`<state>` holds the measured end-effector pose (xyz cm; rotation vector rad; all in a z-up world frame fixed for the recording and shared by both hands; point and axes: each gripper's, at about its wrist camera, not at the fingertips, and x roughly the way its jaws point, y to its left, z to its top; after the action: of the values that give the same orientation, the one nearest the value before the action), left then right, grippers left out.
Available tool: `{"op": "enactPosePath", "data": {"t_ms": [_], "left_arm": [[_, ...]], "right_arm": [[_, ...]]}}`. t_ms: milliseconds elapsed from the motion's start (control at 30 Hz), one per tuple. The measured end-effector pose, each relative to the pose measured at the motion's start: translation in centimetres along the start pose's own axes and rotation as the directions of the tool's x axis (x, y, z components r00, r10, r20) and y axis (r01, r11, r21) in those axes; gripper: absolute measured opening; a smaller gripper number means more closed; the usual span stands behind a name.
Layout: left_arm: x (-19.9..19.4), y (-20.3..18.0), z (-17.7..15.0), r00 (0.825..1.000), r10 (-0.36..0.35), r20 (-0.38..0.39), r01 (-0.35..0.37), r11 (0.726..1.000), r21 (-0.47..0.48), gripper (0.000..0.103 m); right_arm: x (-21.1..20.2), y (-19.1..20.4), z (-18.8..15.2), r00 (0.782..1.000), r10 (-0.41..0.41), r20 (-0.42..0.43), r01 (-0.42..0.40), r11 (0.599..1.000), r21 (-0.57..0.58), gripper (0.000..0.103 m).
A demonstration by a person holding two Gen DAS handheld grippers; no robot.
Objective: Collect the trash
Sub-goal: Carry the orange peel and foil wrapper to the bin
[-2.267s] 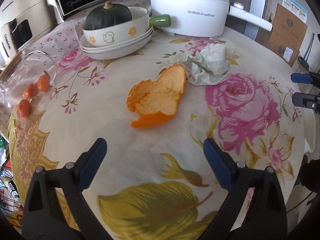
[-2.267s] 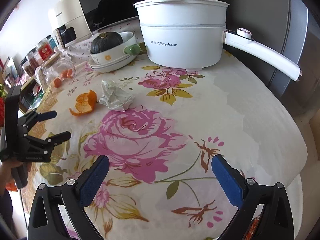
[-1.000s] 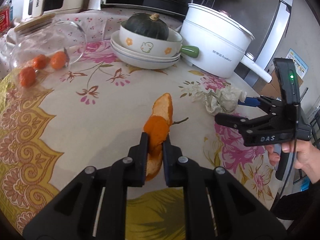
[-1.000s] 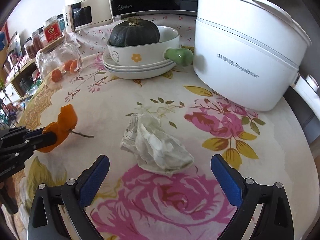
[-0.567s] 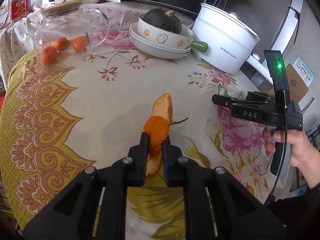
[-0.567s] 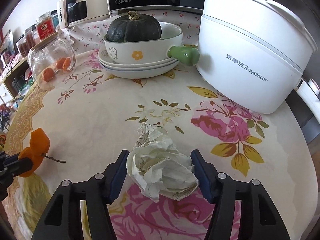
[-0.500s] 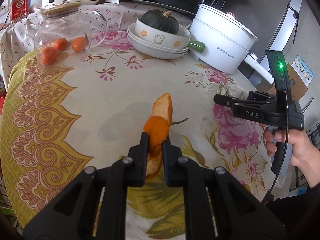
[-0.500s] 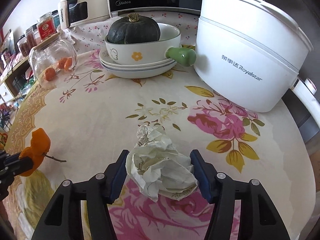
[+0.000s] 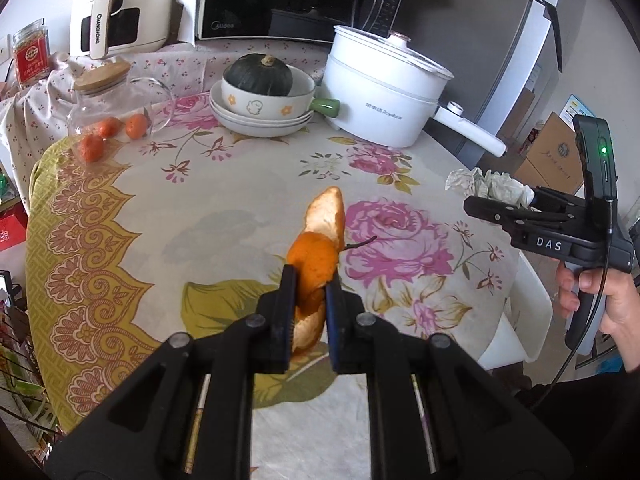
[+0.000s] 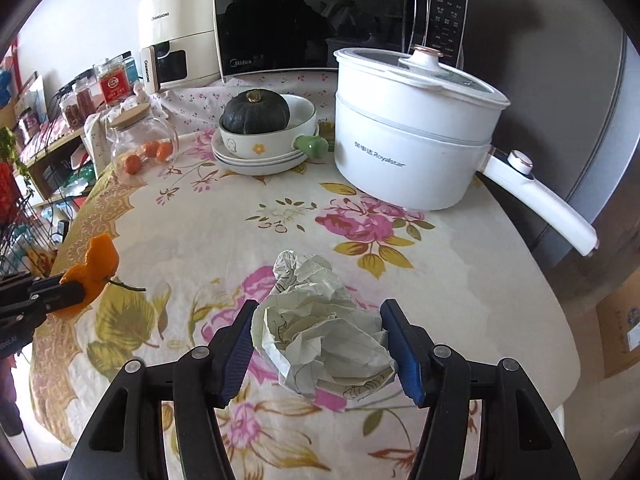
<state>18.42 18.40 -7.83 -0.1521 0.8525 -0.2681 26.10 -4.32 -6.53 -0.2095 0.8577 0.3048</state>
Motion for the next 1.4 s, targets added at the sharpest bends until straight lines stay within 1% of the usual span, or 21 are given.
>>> {"op": "enactPosePath", "data": {"t_ms": [167,333,500,600,767,867,967,1100,1300,1400], "left_arm": [[-1.0,-3.4,-0.4,1.0,-0.01,-0.002,0.01,0.999,0.04,0.015],[-1.2,-7.2,-0.7,0.999,-0.038,-0.01,0.038,0.996,0.079,0.015],[-0.6,-10.7,-1.5,0.997,-0.075,-0.023,0.077,0.991,0.11,0.015],[0.2,-12.5,-2.1,0.995,-0.094,-0.036,0.098,0.987,0.124,0.015],[1.6,-14.9,-3.1,0.991,-0.121,-0.062,0.128,0.982,0.137,0.015],[2.1,-16.7,-3.6,0.988,-0.142,-0.068,0.151,0.977,0.153,0.015],[2.7,-18.8,-3.9,0.984,-0.164,-0.077,0.175,0.967,0.184,0.015],[3.8,-21.2,-4.4,0.979,-0.177,-0.104,0.196,0.955,0.221,0.015],[5.4,-23.9,-4.9,0.967,-0.223,-0.125,0.246,0.943,0.222,0.015],[6.4,-25.3,-5.3,0.962,-0.233,-0.145,0.262,0.935,0.237,0.015]], "right_arm": [[-3.5,-1.7,-2.2,1.0,0.0,0.013,-0.001,1.0,0.003,0.063],[-6.1,-3.7,-4.5,1.0,0.006,0.023,-0.007,0.999,0.031,0.063],[-7.3,-6.3,-7.4,1.0,0.014,0.004,-0.015,0.996,0.083,0.063],[-7.5,-8.3,-9.1,1.0,0.016,-0.004,-0.016,0.991,0.135,0.063],[-7.6,-11.0,-10.7,0.998,0.024,-0.057,-0.011,0.975,0.223,0.063],[-8.3,-11.9,-11.3,0.997,0.038,-0.067,-0.02,0.967,0.253,0.063],[-8.6,-12.6,-12.3,0.993,0.044,-0.108,-0.013,0.961,0.276,0.063],[-9.0,-13.5,-13.7,0.987,0.027,-0.157,0.017,0.964,0.267,0.063],[-10.1,-15.9,-15.8,0.983,0.0,-0.185,0.057,0.952,0.301,0.064],[-10.7,-17.6,-17.1,0.979,-0.027,-0.2,0.09,0.944,0.316,0.064]]}}
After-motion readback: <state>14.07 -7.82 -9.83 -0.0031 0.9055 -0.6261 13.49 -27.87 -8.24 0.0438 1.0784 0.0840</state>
